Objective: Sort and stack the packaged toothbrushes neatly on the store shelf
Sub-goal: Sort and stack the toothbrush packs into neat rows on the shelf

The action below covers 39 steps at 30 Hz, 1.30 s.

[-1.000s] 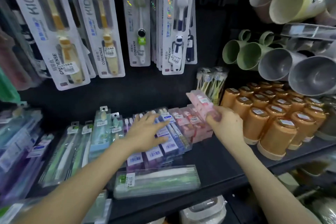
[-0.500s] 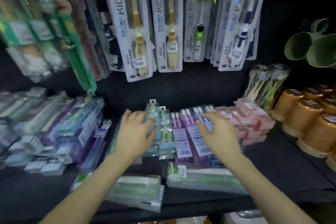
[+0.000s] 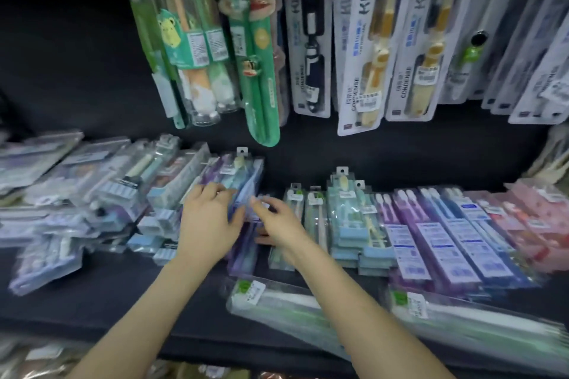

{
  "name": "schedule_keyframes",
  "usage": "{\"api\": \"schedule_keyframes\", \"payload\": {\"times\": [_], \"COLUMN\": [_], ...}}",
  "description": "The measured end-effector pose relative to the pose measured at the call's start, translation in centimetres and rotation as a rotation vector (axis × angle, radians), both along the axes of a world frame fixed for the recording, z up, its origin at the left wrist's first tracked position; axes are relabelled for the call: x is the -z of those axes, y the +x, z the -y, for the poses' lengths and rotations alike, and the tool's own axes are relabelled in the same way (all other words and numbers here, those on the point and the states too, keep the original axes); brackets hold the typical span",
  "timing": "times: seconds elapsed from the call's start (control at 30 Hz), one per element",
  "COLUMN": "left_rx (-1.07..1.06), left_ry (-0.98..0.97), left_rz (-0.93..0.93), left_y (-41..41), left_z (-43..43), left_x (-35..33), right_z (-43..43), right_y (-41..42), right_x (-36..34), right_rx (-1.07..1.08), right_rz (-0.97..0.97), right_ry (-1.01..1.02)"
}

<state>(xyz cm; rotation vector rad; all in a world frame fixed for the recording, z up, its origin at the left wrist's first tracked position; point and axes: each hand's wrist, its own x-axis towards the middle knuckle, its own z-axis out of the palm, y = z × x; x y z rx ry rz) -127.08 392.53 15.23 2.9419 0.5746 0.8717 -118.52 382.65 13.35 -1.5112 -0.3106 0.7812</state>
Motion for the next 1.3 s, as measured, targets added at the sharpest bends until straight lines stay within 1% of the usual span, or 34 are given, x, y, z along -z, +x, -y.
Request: {"api": "schedule_keyframes", "payload": {"times": [0.07, 0.2, 0.3, 0.4, 0.47, 0.53, 0.57, 0.63, 0.67, 0.7, 0.8, 0.83, 0.9, 0.93, 1.0, 1.03, 1.13, 1.2, 1.23, 1.3], "left_rx": [0.020, 0.081, 0.074, 0.058, 0.047, 0.053, 0.074, 0.143, 0.174, 0.181, 0.084, 0.071, 0.074, 0.049, -0.021, -0.041, -0.011, -0.003, -0.013, -0.064], "left_ry": [-0.026, -0.056, -0.004, 0.010, 0.013, 0.011, -0.021, -0.165, -0.223, -0.229, -0.101, -0.036, 0.076, 0.097, 0.094, 0.081, 0.025, 0.020, 0.046, 0.136], "left_rz": [-0.001, -0.066, -0.125, -0.149, -0.123, -0.050, 0.010, 0.108, 0.116, 0.094, -0.053, -0.068, -0.021, 0.023, 0.082, 0.078, -0.029, -0.065, -0.093, -0.229], "left_y": [-0.9, -2.0, -2.1, -2.0, -2.0, -1.9, -1.7, -1.1, -0.9, -0.7, -1.2, -1.6, -2.5, -2.8, -2.9, -2.7, -1.8, -0.9, -0.4, 0.6], "left_z": [-1.3, -3.0, -2.9, -2.8, -2.5, -1.7, -1.0, 0.9, 1.8, 2.3, 2.2, 1.8, 0.9, 0.5, -0.3, -0.7, -0.9, -0.6, -0.3, 0.3], "left_x": [0.1, 0.3, 0.1, -0.1, -0.3, -0.6, -0.8, -1.1, -1.1, -1.0, -0.3, 0.0, 0.7, 0.9, 0.9, 1.0, 1.0, 1.2, 1.3, 1.5], "right_z": [-1.6, -3.0, -1.2, 2.2, 5.0, 7.9, 9.3, 11.7, 12.6, 13.5, 15.5, 16.0, 16.7, 16.8, 16.7, 16.5, 15.9, 15.7, 15.6, 15.6], "right_y": [-0.5, -0.7, 0.0, 0.8, 1.1, 1.0, 0.9, 0.5, 0.4, 0.3, 0.0, 0.0, -0.2, -0.4, -0.8, -0.9, -1.0, -1.0, -1.0, -1.1], "right_x": [-0.2, -0.2, -0.2, -0.4, -0.9, -1.8, -2.2, -2.9, -3.2, -3.5, -3.9, -3.9, -3.7, -3.5, -3.1, -2.9, -2.5, -2.3, -2.3, -2.3], "right_rx": [-0.022, 0.070, 0.108, 0.128, 0.122, 0.061, 0.015, -0.053, -0.061, -0.052, 0.019, 0.034, 0.052, 0.058, 0.057, 0.053, 0.063, 0.072, 0.075, 0.074], "right_rz": [-0.031, -0.020, -0.012, -0.056, -0.095, -0.116, -0.128, -0.170, -0.178, -0.168, -0.069, -0.038, -0.018, -0.028, -0.042, -0.044, -0.049, -0.053, -0.051, -0.045], "right_ry": [0.009, 0.036, 0.042, 0.029, 0.033, 0.087, 0.130, 0.213, 0.225, 0.216, 0.134, 0.102, 0.074, 0.076, 0.068, 0.056, 0.032, 0.028, 0.023, 0.010]}}
